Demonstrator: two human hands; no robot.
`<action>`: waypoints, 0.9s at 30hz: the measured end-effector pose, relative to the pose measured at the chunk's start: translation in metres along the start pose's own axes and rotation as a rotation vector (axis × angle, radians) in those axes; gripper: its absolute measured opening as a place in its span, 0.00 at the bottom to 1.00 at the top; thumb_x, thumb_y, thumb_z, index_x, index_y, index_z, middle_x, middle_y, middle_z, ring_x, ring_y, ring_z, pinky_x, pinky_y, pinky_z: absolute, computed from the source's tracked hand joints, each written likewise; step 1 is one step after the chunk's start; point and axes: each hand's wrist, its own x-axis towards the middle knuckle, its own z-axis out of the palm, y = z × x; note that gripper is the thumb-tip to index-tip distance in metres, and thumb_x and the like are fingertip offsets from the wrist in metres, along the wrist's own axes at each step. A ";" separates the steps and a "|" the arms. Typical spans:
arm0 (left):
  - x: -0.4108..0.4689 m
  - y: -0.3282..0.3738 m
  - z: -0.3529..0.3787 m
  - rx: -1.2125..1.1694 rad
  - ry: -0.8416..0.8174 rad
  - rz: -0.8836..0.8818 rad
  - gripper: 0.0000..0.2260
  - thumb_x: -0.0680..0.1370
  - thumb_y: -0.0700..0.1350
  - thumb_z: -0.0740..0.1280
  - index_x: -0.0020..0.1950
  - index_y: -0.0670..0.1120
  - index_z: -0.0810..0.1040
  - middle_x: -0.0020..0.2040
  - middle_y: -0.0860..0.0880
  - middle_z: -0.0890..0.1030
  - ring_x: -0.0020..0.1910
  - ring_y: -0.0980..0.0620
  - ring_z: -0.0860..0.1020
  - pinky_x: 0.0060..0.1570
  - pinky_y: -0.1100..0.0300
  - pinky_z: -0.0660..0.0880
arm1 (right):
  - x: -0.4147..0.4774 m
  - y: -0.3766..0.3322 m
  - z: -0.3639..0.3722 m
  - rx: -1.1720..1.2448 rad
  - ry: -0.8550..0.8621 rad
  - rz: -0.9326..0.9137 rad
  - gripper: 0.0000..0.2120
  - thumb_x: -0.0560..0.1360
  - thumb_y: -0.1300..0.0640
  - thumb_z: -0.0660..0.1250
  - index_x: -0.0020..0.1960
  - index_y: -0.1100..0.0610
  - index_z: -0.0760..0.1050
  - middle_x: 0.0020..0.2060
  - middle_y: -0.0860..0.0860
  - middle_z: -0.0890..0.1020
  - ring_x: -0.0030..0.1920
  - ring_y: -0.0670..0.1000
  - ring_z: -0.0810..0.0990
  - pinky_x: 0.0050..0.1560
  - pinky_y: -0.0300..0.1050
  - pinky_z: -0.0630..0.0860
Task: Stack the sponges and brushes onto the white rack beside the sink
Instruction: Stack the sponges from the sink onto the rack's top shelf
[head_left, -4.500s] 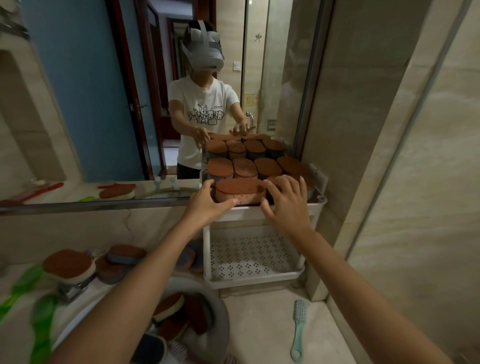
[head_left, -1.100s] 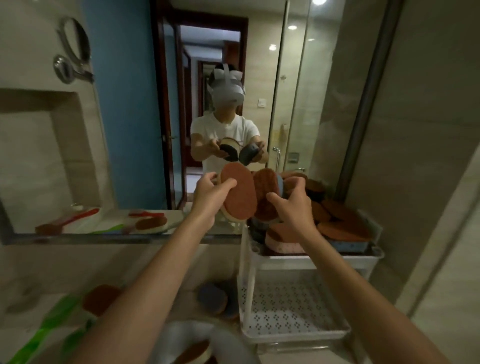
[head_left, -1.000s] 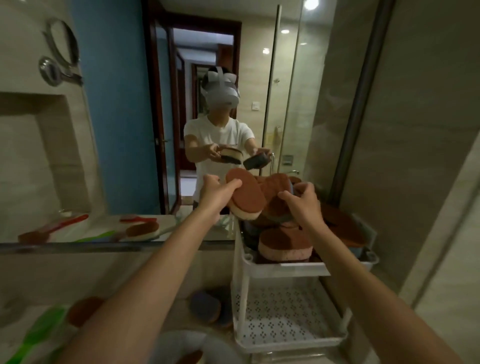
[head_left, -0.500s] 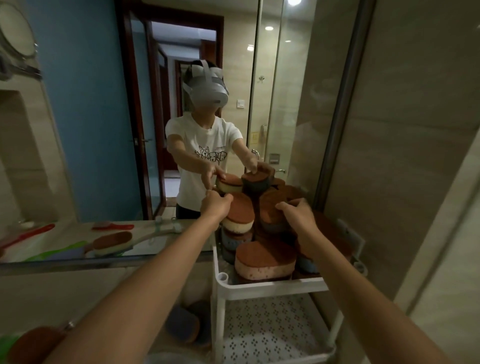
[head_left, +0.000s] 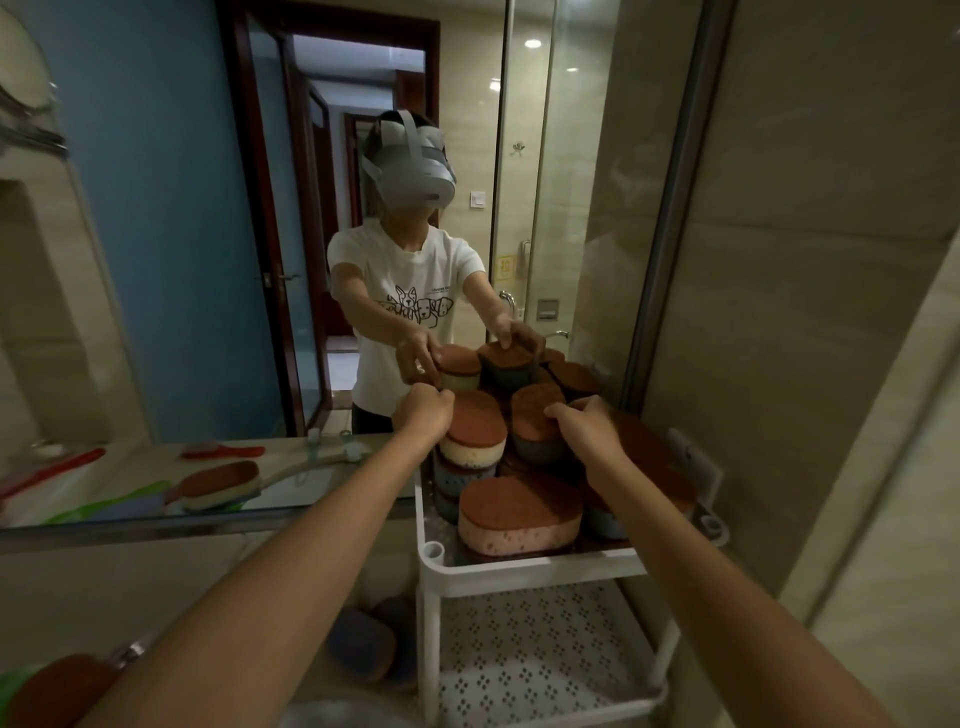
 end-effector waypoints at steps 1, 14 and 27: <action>0.001 0.000 -0.001 0.008 0.004 -0.005 0.16 0.80 0.44 0.55 0.59 0.36 0.76 0.58 0.36 0.79 0.58 0.38 0.76 0.56 0.49 0.73 | 0.000 0.000 -0.001 0.019 -0.001 0.000 0.20 0.77 0.54 0.63 0.65 0.58 0.64 0.60 0.57 0.73 0.57 0.57 0.75 0.48 0.48 0.73; -0.012 0.001 0.010 -0.593 -0.233 -0.223 0.27 0.78 0.52 0.58 0.75 0.45 0.59 0.72 0.44 0.69 0.68 0.44 0.71 0.68 0.48 0.69 | -0.005 -0.003 0.010 -0.120 -0.079 -0.126 0.21 0.80 0.53 0.55 0.72 0.54 0.61 0.65 0.56 0.71 0.62 0.57 0.73 0.56 0.49 0.72; -0.014 -0.002 0.015 -0.442 -0.137 -0.124 0.25 0.80 0.40 0.58 0.75 0.43 0.54 0.71 0.41 0.67 0.68 0.43 0.69 0.67 0.49 0.68 | -0.005 0.002 0.014 -0.377 -0.096 -0.236 0.10 0.79 0.52 0.55 0.56 0.56 0.70 0.52 0.60 0.74 0.46 0.56 0.76 0.42 0.46 0.70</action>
